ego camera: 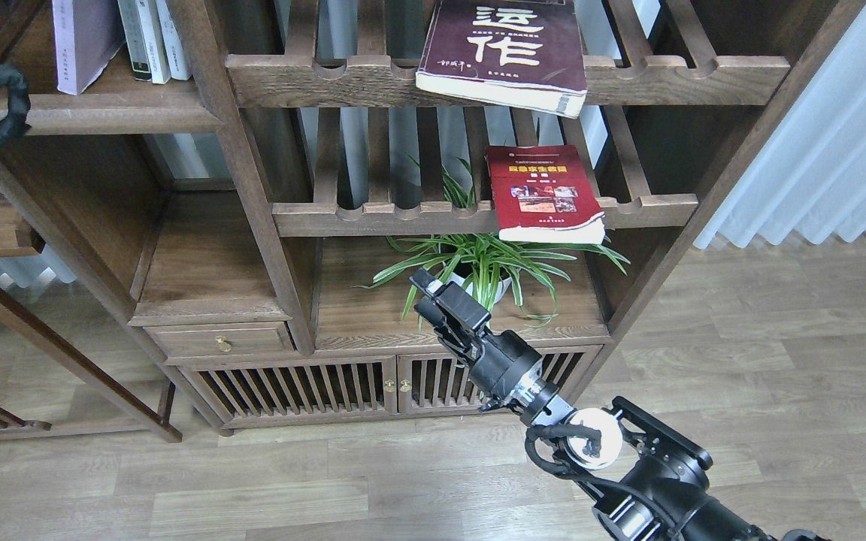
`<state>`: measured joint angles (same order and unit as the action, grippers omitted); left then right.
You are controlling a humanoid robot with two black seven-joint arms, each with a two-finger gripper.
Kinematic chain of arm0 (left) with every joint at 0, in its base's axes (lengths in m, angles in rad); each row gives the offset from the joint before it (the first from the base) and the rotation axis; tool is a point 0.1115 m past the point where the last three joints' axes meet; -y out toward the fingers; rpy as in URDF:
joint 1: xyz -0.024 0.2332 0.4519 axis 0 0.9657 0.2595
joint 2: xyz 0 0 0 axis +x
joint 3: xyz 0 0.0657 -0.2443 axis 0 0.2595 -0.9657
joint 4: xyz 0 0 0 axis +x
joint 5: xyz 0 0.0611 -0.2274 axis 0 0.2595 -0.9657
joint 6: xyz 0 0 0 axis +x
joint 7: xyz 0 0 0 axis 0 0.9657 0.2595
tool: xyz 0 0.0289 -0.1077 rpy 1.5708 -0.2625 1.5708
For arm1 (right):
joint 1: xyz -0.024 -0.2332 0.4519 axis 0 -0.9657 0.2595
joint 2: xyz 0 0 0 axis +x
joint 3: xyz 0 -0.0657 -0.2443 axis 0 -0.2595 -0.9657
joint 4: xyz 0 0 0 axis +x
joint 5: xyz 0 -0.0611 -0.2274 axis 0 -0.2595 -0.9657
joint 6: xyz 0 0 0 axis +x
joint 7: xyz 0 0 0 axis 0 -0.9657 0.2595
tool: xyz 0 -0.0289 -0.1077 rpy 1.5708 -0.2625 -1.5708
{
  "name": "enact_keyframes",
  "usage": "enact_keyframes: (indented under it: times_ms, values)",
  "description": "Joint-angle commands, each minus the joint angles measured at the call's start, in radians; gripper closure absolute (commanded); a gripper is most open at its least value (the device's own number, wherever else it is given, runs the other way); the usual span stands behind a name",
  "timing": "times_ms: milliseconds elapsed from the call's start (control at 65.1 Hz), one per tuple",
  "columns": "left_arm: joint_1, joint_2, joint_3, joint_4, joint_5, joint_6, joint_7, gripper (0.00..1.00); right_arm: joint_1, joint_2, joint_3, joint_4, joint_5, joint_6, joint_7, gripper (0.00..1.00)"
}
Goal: Organize books on shelf
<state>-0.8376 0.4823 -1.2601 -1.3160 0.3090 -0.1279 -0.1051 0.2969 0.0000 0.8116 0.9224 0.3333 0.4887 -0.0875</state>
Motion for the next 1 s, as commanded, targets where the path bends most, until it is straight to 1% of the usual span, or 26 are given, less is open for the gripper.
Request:
enact_keyframes:
  times_ms: [0, 61, 77, 138, 246, 292, 353, 415, 430, 522, 599, 753, 907, 983]
  values:
    - [0.094, -0.059, -0.08, -0.069, -0.008, -0.016, -0.001, 0.02, -0.001, 0.0, 0.003, 0.006, 0.004, 0.0, 0.002, 0.02]
    - [0.11, -0.106, -0.119, -0.068, -0.008, -0.058, 0.001, 0.02, -0.001, 0.0, 0.003, 0.012, 0.009, 0.0, 0.008, 0.02]
    - [0.115, -0.128, -0.137, -0.066, -0.007, -0.084, 0.005, 0.01, -0.001, 0.0, 0.003, 0.016, 0.012, 0.0, 0.015, 0.02]
    - [0.135, -0.163, -0.162, -0.066, -0.008, -0.127, 0.008, 0.01, -0.001, 0.0, 0.009, 0.018, 0.018, 0.0, 0.038, 0.02]
    - [0.222, -0.228, -0.18, -0.066, -0.008, -0.234, 0.008, 0.01, 0.001, 0.0, 0.049, 0.018, 0.026, 0.0, 0.084, 0.02]
    - [0.264, -0.263, -0.185, -0.066, -0.01, -0.268, 0.007, 0.01, 0.001, 0.0, 0.061, 0.018, 0.026, 0.0, 0.098, 0.02]
    - [0.302, -0.309, -0.186, -0.066, -0.01, -0.292, 0.002, 0.01, -0.001, 0.0, 0.069, 0.018, 0.026, 0.0, 0.11, 0.02]
    - [0.325, -0.36, -0.188, -0.066, -0.01, -0.314, 0.002, 0.01, 0.001, 0.0, 0.074, 0.012, 0.027, 0.0, 0.11, 0.02]
    - [0.339, -0.411, -0.191, -0.066, -0.01, -0.324, 0.002, 0.01, 0.001, 0.0, 0.083, 0.007, 0.032, 0.0, 0.112, 0.02]
    - [0.371, -0.482, -0.189, -0.066, -0.013, -0.331, 0.007, 0.01, 0.001, 0.0, 0.097, 0.009, 0.044, 0.0, 0.112, 0.02]
    - [0.4, -0.482, -0.186, -0.066, -0.011, -0.361, 0.013, 0.01, 0.002, 0.0, 0.1, 0.007, 0.053, 0.0, 0.112, 0.02]
    - [0.502, -0.482, -0.153, -0.066, -0.013, -0.361, 0.019, 0.01, 0.007, 0.0, 0.135, 0.003, 0.056, 0.0, 0.112, 0.02]
    - [0.561, -0.482, -0.134, -0.062, -0.013, -0.361, 0.016, 0.01, 0.008, 0.0, 0.227, 0.001, 0.061, 0.0, 0.112, 0.02]
    - [0.578, -0.482, -0.127, -0.055, -0.016, -0.361, 0.012, 0.01, 0.008, 0.0, 0.264, 0.001, 0.063, -0.047, 0.114, 0.02]
